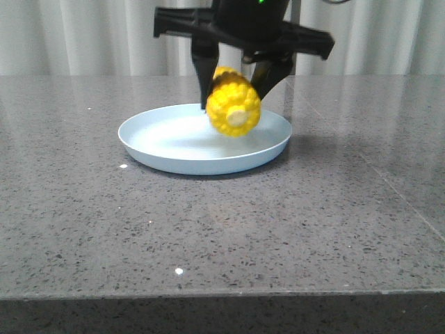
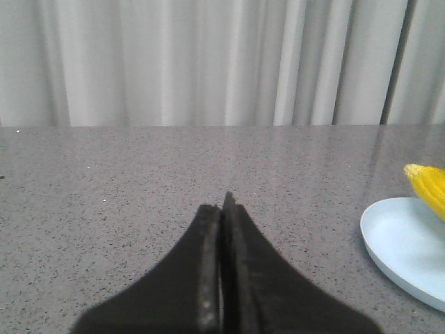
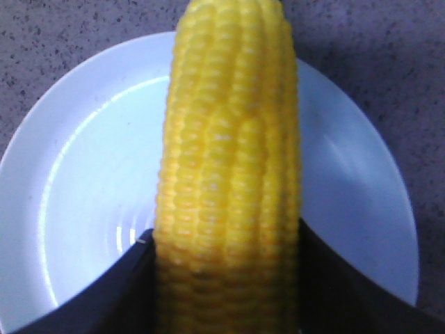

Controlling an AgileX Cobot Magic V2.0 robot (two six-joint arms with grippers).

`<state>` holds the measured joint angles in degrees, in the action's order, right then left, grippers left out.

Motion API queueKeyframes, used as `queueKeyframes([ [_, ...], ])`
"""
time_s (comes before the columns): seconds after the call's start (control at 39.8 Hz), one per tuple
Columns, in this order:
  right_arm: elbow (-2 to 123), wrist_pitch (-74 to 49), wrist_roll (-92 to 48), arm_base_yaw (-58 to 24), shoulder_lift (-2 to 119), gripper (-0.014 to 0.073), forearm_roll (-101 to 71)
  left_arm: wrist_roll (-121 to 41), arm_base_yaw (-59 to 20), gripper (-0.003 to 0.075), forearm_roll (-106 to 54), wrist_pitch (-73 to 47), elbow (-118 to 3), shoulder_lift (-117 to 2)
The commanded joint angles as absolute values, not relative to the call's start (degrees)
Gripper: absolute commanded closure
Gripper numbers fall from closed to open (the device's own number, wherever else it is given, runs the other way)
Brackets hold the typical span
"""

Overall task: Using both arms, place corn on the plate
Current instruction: 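Carry the corn over the plate and lower it with the right gripper, then open the right gripper and raise it away from the corn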

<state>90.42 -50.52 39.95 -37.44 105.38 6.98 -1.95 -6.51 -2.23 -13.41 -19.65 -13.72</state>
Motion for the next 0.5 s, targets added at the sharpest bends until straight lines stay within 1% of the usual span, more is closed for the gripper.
queueKeyframes([
  [0.0,92.40,-48.24,40.85,-37.41,103.84,0.0459,8.18,-1.45,-6.31,0.0741,-2.18,-8.67,-21.07,-14.21],
  [0.05,92.34,-48.64,40.84,-37.41,104.73,0.0447,8.18,-1.45,-6.31,0.0741,-2.18,-8.67,-21.07,-14.21],
  [0.13,92.30,-49.08,40.84,-37.48,104.97,0.0396,8.13,-1.45,-6.31,0.0741,-2.18,-8.67,-21.07,-14.21],
  [0.18,92.30,-48.79,40.84,-37.48,104.97,0.0336,8.19,-1.45,-6.31,0.0741,-2.18,-8.67,-21.07,-14.21],
  [0.23,92.30,-48.34,40.84,-37.48,104.70,0.0253,8.19,-1.45,-6.31,0.0741,-2.18,-8.67,-21.07,-14.21],
  [0.28,92.30,-48.04,40.84,-37.48,104.38,0.0139,8.19,-1.45,-6.31,0.0741,-2.18,-8.67,-21.07,-14.21],
  [0.3,92.30,-48.05,40.84,-37.48,104.29,0.0111,8.19,-1.45,-6.31,0.0741,-2.18,-8.67,-21.07,-14.21],
  [0.35,92.30,-47.99,40.84,-37.48,103.93,0.0018,8.24,-1.45,-6.31,0.0741,-2.18,-8.67,-21.07,-14.21],
  [0.4,92.30,-47.82,40.84,-37.48,103.38,-0.0032,8.87,-1.45,-6.31,0.0741,-2.18,-8.67,-21.07,-14.21],
  [0.48,92.30,-47.76,40.84,-37.48,102.06,-0.0050,10.22,-1.45,-6.31,0.0741,-2.18,-8.67,-21.07,-14.21],
])
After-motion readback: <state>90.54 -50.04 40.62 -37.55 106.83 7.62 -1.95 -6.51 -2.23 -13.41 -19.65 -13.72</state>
